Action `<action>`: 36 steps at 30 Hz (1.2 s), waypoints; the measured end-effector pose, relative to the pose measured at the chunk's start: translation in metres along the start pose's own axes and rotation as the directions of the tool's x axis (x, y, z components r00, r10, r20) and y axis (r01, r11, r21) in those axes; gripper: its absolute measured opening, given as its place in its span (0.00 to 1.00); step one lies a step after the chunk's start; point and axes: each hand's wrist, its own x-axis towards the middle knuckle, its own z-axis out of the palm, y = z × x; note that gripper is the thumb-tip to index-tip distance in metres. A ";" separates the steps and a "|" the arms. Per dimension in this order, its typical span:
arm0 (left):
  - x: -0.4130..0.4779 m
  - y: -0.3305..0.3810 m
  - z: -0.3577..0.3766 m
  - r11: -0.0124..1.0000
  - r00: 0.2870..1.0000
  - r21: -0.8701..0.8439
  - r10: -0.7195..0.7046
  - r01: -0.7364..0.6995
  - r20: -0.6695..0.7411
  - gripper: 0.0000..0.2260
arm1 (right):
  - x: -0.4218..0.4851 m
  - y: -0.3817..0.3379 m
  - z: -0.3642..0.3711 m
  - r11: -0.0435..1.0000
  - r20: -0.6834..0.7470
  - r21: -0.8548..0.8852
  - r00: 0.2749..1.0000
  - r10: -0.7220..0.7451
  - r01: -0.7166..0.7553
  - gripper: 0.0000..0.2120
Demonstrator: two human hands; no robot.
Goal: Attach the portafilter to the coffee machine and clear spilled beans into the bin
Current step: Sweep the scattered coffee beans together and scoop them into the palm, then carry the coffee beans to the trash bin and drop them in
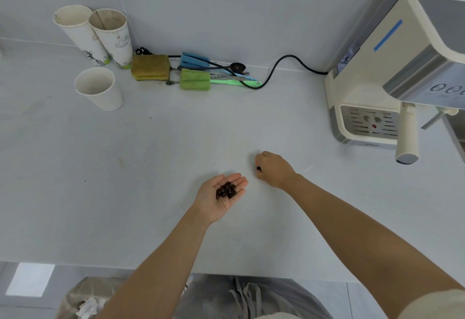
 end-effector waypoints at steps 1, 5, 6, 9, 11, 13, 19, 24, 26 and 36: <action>0.000 0.000 -0.001 1.000 1.000 0.001 0.001 -0.001 0.003 0.18 | 0.001 -0.001 0.000 1.000 0.005 -0.008 1.000 0.004 -0.004 0.06; -0.001 0.003 -0.004 1.000 1.000 0.012 0.018 -0.018 0.000 0.18 | 0.005 -0.004 0.000 0.999 0.033 -0.032 0.999 0.019 -0.018 0.17; -0.001 0.004 -0.005 1.000 1.000 0.011 0.024 -0.024 -0.001 0.18 | 0.005 -0.005 -0.001 0.999 0.047 -0.041 0.999 0.023 -0.021 0.19; -0.004 0.006 -0.009 0.999 0.999 0.000 0.040 -0.040 -0.001 0.18 | 0.005 -0.005 -0.003 0.997 0.078 -0.052 0.995 0.061 -0.057 0.21; -0.006 0.008 -0.011 0.998 0.998 -0.015 0.060 -0.060 -0.001 0.18 | 0.004 -0.008 -0.004 0.994 0.103 -0.071 0.990 0.092 -0.085 0.21; -0.008 0.010 -0.013 0.996 0.997 -0.033 0.078 -0.078 -0.002 0.18 | 0.000 -0.013 -0.004 0.990 0.123 -0.103 0.987 0.108 -0.096 0.21; -0.018 0.017 -0.024 0.986 0.990 -0.093 0.137 -0.138 -0.020 0.18 | -0.006 -0.040 -0.012 0.998 0.079 0.055 0.997 0.022 -0.027 0.07; -0.031 0.015 -0.039 0.958 0.976 -0.189 0.211 -0.217 -0.048 0.17 | -0.021 -0.095 -0.024 0.908 -0.034 0.356 0.974 -0.224 0.221 0.03; -0.038 0.013 -0.045 0.932 0.963 -0.241 0.258 -0.270 -0.081 0.15 | -0.026 -0.114 -0.021 0.883 -0.030 0.380 0.957 -0.287 0.277 0.06; -0.088 -0.031 -0.087 0.722 0.842 -0.433 0.459 -0.539 -0.283 0.21 | -0.056 -0.167 0.018 0.795 0.042 0.405 0.859 -0.510 0.452 0.11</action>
